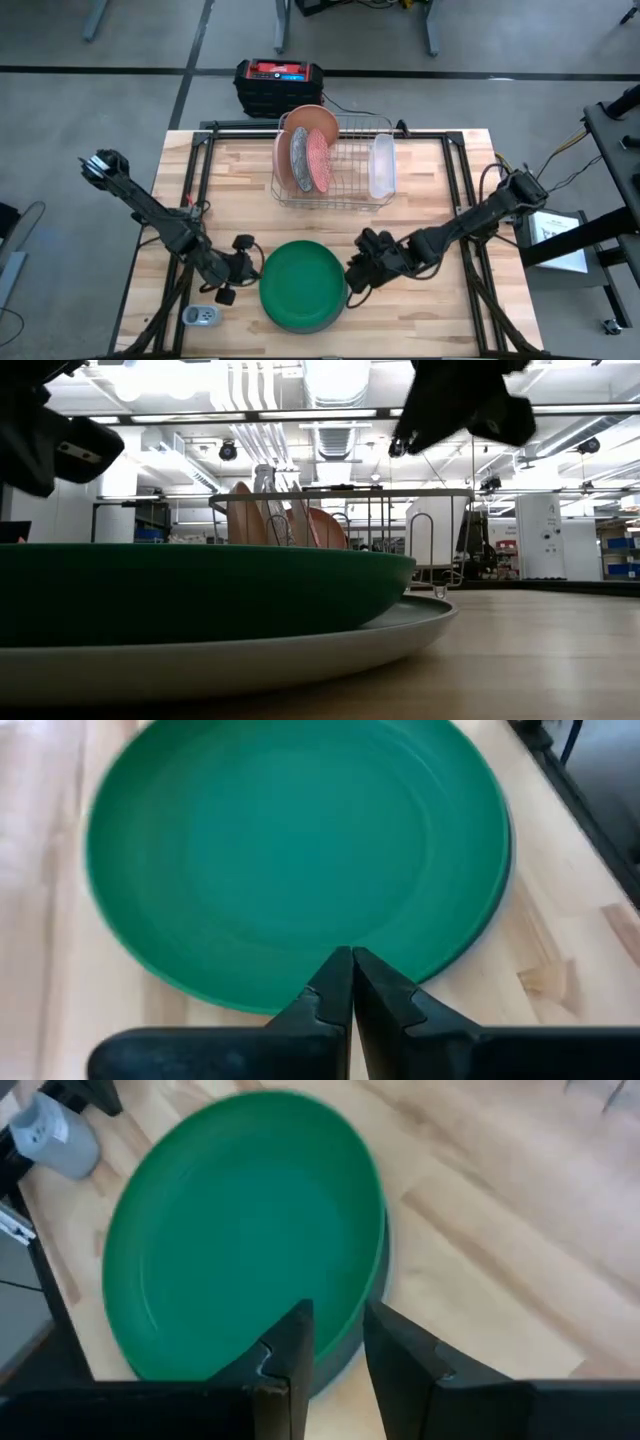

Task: Sort dishes
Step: Put the green plate in the dish rack

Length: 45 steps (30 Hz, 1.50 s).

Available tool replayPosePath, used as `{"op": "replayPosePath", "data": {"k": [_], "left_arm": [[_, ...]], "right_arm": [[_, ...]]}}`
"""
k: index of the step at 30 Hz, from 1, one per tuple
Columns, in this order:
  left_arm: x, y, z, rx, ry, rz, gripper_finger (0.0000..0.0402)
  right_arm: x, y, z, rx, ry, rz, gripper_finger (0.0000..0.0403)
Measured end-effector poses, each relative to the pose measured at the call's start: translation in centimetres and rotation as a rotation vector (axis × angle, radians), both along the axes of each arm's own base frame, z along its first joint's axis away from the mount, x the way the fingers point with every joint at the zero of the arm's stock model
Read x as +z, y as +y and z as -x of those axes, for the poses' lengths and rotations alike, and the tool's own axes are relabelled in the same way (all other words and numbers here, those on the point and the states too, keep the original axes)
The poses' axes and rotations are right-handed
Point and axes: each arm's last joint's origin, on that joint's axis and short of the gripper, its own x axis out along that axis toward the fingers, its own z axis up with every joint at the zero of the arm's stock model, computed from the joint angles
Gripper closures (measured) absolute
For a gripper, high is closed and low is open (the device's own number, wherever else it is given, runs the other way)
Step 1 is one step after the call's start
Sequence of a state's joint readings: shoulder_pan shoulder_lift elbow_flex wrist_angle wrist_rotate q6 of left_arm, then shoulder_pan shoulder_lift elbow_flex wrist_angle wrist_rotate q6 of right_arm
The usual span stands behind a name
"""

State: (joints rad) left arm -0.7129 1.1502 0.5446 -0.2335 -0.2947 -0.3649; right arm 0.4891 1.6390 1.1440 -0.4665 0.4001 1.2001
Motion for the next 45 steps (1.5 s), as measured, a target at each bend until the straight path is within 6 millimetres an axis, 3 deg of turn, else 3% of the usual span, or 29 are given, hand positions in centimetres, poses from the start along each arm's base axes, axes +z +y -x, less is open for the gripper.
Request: {"op": "replayPosePath", "data": {"k": [8, 21, 36, 45], "left_arm": [[-1.8, -1.5, -0.6, -0.005, 0.032, 0.006, 0.0401], [-3.3, -2.2, -0.9, -0.014, 0.068, -0.031, 0.0401], [-3.2, -2.2, -1.0, -0.018, 0.047, -0.038, 0.0401], [-3.1, -2.2, -1.0, -0.021, 0.035, -0.041, 0.0401]], "right_arm": [[-2.7, 0.3, -0.1, -0.046, -0.141, -0.098, 0.0265], [-6.5, -0.1, -2.7, -0.095, -0.061, -0.053, 0.0207], [-9.1, -1.6, -5.5, -0.108, 0.025, 0.025, 0.0216], [-9.7, -1.9, -6.8, -0.051, 0.039, 0.087, 0.0274]]}}
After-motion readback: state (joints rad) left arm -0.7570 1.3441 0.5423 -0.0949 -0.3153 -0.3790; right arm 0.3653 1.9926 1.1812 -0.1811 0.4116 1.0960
